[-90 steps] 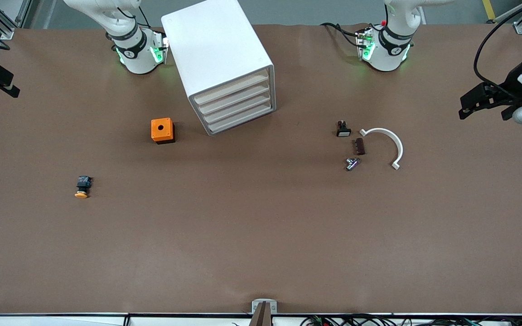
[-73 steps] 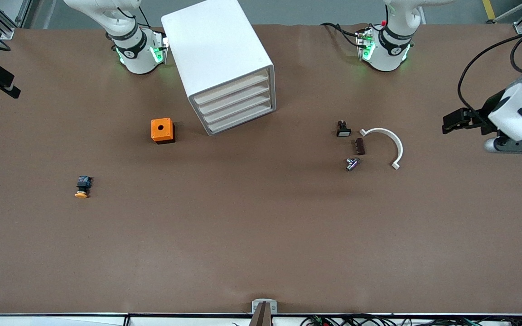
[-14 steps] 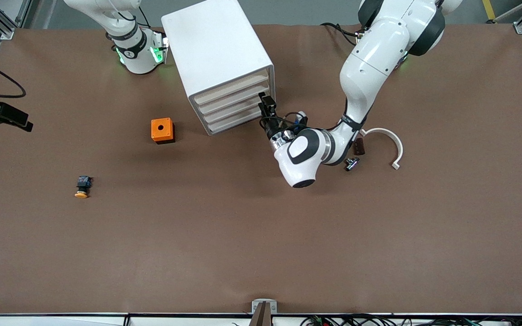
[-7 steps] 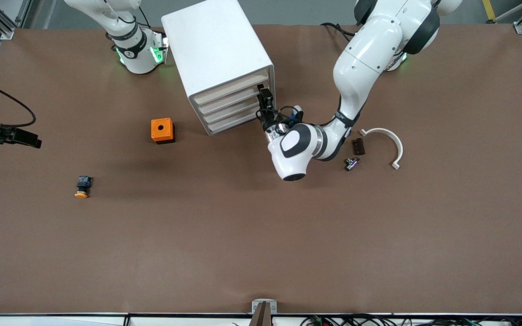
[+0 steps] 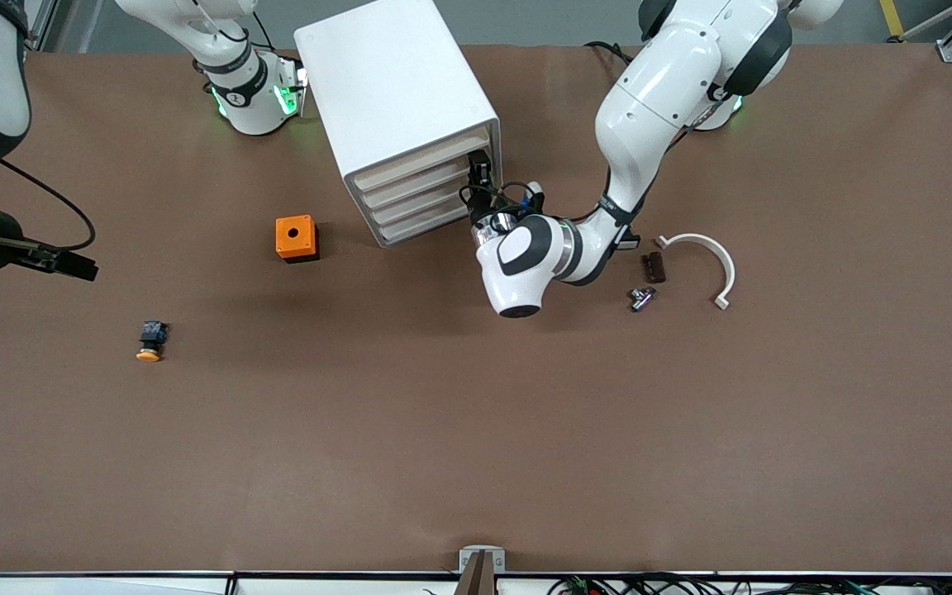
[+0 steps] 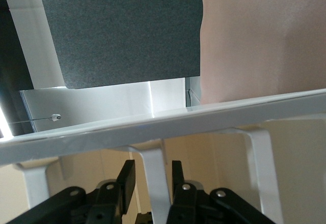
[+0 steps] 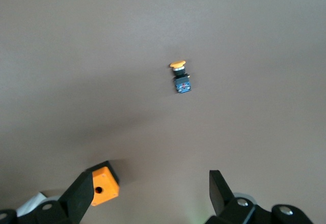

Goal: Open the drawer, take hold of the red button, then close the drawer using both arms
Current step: 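Grasp the drawer handle with the left gripper while the right gripper reaches in, then pull the drawer open with the left gripper while the right gripper approaches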

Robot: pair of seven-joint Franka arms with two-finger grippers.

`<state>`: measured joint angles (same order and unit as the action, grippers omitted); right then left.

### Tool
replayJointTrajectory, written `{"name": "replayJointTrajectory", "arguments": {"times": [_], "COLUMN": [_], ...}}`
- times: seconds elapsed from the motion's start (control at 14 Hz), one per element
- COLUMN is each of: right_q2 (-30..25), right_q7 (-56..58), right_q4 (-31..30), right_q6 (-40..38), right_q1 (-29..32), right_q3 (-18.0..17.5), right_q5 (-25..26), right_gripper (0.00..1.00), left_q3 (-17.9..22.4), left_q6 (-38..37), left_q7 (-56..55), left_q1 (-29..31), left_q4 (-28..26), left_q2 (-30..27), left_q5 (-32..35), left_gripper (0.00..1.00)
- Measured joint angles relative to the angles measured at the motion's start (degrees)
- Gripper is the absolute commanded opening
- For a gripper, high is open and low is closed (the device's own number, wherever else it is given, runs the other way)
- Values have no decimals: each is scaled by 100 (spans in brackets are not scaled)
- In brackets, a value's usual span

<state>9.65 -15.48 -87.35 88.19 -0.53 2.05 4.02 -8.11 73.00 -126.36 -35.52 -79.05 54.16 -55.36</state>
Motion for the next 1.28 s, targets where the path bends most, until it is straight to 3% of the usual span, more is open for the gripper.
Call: {"name": "replayJointTrajectory", "arguments": {"times": [0.28, 0.93, 1.28], "right_q2": [2, 96, 98], "right_q7": [-845, -2692, -4209], "right_q4": [-18, -330, -1035], "right_q6": [-26, 419, 1513], "right_q1": [-16, -728, -1658], "right_q3": [5, -28, -40], "right_q5": [-405, -1156, -1184], "right_gripper": [100, 100, 100], "left_q3": [2, 34, 284], "left_q6": [2, 23, -40], "left_q7": [0, -169, -175], "left_q1": [-8, -7, 10], "left_q4": [-24, -44, -43], "left_q2": [4, 35, 34], "left_q5": [0, -24, -240], "left_gripper": [9, 8, 10]}}
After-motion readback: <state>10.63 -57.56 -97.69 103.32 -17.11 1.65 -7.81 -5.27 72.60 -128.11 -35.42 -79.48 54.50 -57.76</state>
